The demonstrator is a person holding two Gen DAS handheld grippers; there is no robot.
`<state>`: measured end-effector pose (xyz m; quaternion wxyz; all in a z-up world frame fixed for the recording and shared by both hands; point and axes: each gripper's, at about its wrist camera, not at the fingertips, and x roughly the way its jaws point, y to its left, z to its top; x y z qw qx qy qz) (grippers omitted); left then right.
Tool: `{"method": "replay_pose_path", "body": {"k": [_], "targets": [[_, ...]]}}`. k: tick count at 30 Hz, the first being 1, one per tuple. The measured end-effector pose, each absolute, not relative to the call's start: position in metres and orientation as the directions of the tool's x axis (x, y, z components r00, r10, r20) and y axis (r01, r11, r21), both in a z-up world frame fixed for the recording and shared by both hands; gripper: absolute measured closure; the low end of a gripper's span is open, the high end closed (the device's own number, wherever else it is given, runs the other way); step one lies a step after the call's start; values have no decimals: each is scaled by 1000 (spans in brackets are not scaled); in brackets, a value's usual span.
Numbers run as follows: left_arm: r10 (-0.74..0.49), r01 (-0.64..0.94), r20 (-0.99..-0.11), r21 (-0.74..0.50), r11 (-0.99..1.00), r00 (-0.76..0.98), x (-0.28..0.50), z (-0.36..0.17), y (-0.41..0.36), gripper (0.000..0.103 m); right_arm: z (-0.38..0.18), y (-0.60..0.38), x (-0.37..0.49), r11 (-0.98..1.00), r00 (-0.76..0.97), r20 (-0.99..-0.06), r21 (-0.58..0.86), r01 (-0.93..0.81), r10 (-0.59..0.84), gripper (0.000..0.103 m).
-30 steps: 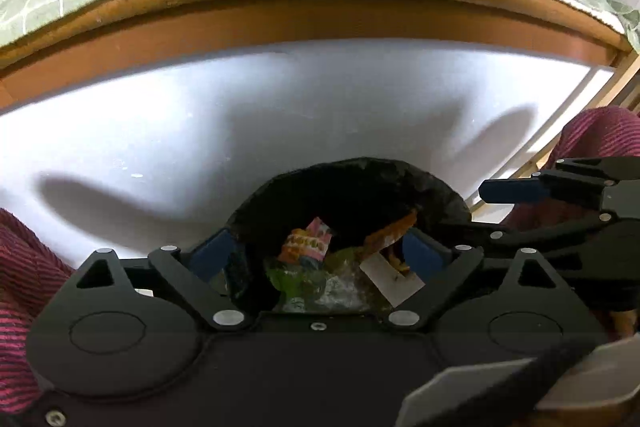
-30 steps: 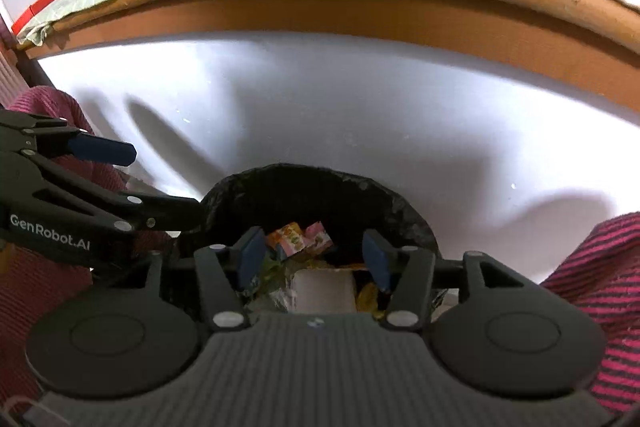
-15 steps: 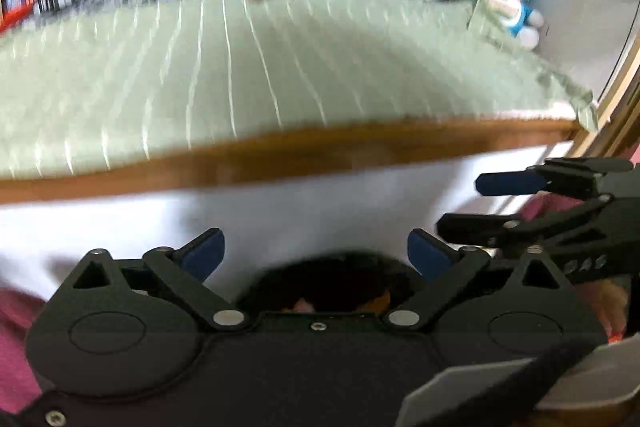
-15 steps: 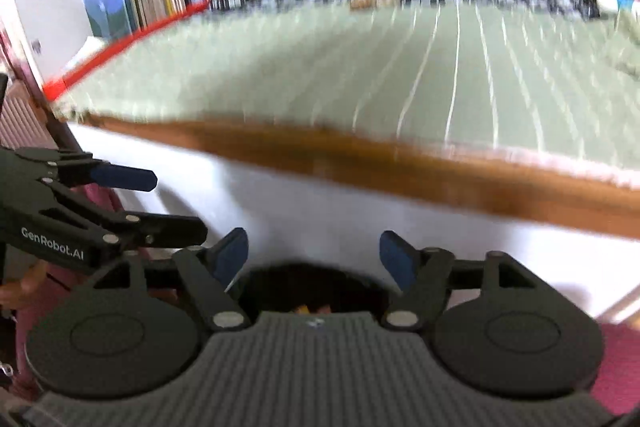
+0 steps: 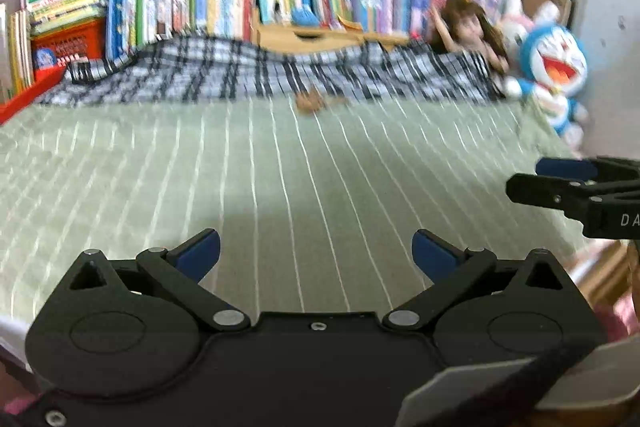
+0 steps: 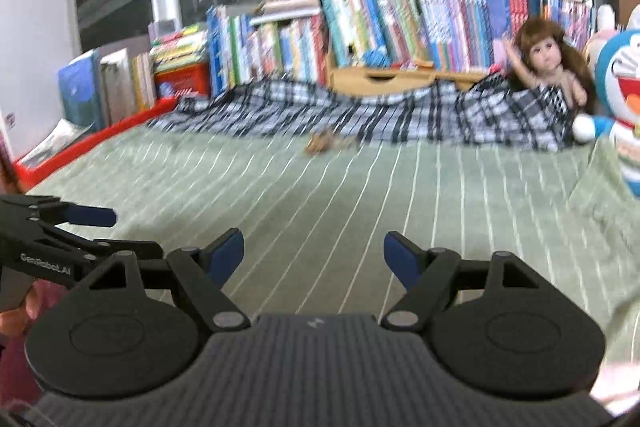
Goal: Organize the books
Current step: 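Raise both empty tools back over the bed toward the brown wrapper, then grasp the brown crumpled wrapper with the left tool while the right tool grasps a small wrapper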
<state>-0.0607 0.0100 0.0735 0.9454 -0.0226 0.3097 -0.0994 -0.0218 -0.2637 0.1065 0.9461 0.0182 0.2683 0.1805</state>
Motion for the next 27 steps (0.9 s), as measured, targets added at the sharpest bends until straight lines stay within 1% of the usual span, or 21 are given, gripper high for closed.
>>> {"method": "replay_pose_path", "body": {"k": [6, 9, 12, 14, 16, 17, 18, 20, 22, 27], "targets": [[-195, 152, -525, -125, 980, 829, -3, 89, 11, 1, 114, -261, 27, 947, 816, -484, 117, -298, 316, 19], [-171, 142, -501, -96, 985, 848, 28, 92, 1, 1, 113, -257, 53, 956, 825, -487, 94, -278, 288, 21], [-135, 124, -498, -55, 991, 856, 63, 88, -10, 1, 107, -253, 81, 964, 823, -504, 87, -251, 260, 25], [-124, 122, -508, -37, 992, 852, 88, 82, -18, 3, 101, -252, 97, 968, 819, -518, 95, -230, 246, 29], [-113, 113, -525, -32, 993, 844, 116, 72, -22, 7, 94, -252, 113, 973, 813, -534, 106, -207, 231, 43], [-111, 105, -535, -41, 994, 838, 132, 67, -25, 10, 91, -253, 120, 974, 810, -541, 114, -196, 226, 46], [-132, 118, -538, -61, 991, 832, 142, 61, -25, 10, 88, -254, 126, 975, 807, -547, 121, -188, 223, 49], [-176, 142, -553, -104, 984, 814, 162, 51, -28, 11, 80, -256, 138, 974, 799, -557, 134, -184, 228, 50], [-164, 127, -571, -103, 986, 804, 181, 42, -34, 11, 73, -257, 147, 975, 794, -566, 135, -179, 224, 50], [-105, 77, -601, -72, 994, 792, 218, 24, -47, 24, 63, -260, 164, 976, 785, -579, 134, -173, 219, 50]]}}
